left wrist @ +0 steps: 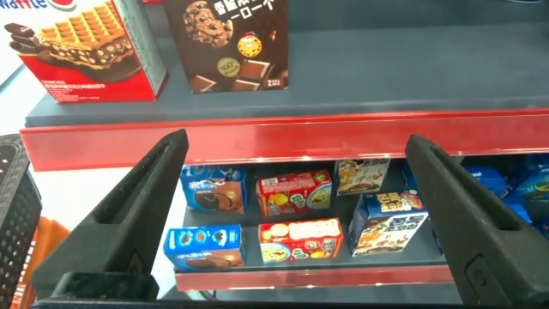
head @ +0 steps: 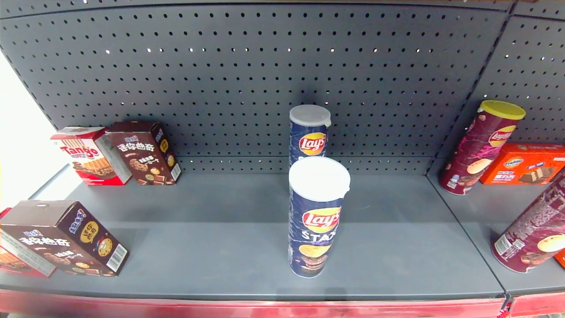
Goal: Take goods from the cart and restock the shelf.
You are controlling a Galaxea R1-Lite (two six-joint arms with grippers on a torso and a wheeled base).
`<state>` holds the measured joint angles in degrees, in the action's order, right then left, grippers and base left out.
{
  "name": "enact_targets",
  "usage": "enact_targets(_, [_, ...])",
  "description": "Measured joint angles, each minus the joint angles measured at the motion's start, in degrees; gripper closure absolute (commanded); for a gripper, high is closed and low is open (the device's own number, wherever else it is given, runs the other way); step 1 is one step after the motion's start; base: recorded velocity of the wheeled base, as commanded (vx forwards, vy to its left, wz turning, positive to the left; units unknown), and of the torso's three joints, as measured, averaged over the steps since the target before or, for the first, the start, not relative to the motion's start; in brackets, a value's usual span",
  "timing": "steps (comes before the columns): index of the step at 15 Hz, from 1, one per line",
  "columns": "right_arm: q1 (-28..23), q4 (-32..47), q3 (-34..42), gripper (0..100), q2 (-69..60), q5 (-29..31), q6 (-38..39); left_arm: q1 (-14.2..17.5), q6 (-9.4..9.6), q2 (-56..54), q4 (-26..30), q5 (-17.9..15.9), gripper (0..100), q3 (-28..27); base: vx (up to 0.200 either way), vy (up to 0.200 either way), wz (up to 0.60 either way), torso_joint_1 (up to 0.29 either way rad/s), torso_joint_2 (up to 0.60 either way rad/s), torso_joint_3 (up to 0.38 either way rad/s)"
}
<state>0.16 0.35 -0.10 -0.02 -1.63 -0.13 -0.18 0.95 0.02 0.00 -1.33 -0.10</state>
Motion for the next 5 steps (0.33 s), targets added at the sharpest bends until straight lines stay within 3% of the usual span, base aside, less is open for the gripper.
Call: enact_targets(5, [0.0,0.0,0.0,0,0.0,0.1,0.2,0.0,0.02,0.0,0.0,0.0,0,0.0,0.000,0.000,0.00,0.000,0.00,0.000])
